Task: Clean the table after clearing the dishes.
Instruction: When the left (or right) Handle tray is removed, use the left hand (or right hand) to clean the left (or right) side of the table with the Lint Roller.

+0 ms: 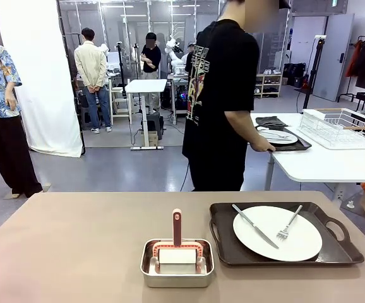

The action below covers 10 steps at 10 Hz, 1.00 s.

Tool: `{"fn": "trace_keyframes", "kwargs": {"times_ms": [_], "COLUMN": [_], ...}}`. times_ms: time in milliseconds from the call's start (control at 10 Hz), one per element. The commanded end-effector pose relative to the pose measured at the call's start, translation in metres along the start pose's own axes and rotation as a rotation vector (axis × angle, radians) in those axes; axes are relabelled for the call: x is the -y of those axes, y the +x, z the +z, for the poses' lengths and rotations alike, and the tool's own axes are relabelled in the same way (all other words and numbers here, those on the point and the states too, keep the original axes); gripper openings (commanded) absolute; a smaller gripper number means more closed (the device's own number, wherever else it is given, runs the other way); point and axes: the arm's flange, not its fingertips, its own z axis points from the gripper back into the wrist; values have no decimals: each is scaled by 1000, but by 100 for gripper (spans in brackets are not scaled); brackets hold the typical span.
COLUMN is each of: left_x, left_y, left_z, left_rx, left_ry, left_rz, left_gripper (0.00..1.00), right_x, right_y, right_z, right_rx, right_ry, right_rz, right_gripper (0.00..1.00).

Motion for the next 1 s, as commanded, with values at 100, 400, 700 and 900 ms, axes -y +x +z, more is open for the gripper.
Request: {"fn": "trace_keyframes", "kwargs": {"times_ms": [100, 400, 700, 900], "left_x": [26, 117, 215, 271], "left_y": [12, 66, 86, 69], "left_z": [-11, -89, -170, -224], "left_rx": [-70, -308, -560, -688], "left_ry": [-9, 35, 97, 181], "left_rz": [-133, -436, -815, -1115], "left_gripper": [100, 100, 100, 100], "right_x": [-3, -3, -3, -3], "right_y": [1, 1, 1, 1], "right_z": [0, 0, 0, 0], "right_rx": [3, 3, 3, 3], "right_ry": [-5, -5, -5, -5], "right_rz": [-8, -8, -8, -8], "right_gripper": [100, 100, 100, 100]}}
